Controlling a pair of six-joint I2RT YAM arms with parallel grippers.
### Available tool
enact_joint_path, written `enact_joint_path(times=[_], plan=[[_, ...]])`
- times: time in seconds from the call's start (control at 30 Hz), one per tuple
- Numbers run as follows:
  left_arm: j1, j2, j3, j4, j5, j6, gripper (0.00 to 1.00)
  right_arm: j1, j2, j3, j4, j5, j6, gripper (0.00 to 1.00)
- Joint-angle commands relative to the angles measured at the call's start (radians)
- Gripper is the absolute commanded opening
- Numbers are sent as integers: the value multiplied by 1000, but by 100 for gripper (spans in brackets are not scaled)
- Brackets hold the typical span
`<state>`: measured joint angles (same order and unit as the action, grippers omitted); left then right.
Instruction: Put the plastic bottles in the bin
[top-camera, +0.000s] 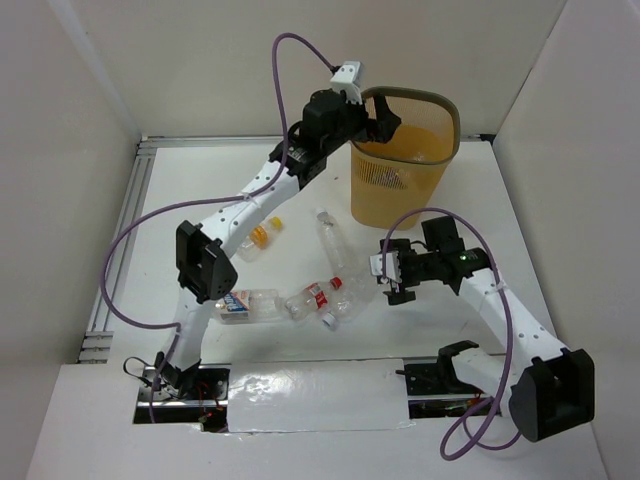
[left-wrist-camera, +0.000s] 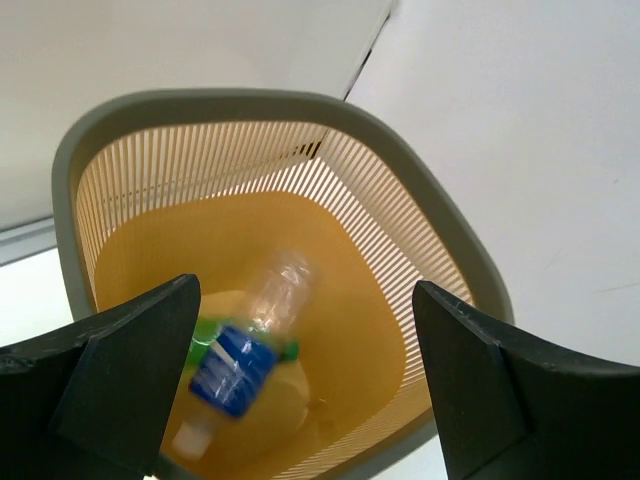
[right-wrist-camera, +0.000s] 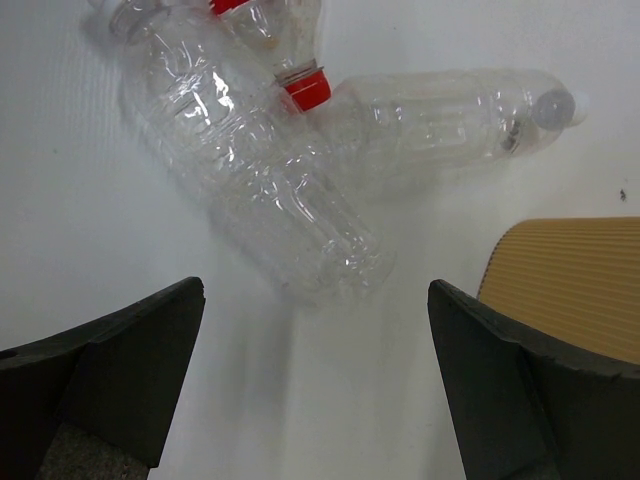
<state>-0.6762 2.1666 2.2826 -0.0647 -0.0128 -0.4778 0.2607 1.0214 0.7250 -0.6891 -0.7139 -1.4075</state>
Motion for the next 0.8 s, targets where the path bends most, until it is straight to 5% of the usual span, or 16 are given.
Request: enact_joint_path(times=[0.0, 0.2, 0.43, 0.57, 0.77], plan=[[-6, -101, 43, 72, -9, -1, 100, 31, 12, -10, 103, 10, -19, 100], [-6, -383, -151, -33, -59, 88, 100, 133, 129, -1, 148, 82, -149, 100], [-6, -925, -882, -367, -226, 58, 100, 212, 275, 30, 137, 162, -286, 100], [3, -1094, -1044, -553, -217, -2, 100, 221, 345, 40, 146, 200, -321, 98], [3, -1183, -1190, -598, -135, -61, 100, 221, 410, 10, 197, 231, -331, 83]])
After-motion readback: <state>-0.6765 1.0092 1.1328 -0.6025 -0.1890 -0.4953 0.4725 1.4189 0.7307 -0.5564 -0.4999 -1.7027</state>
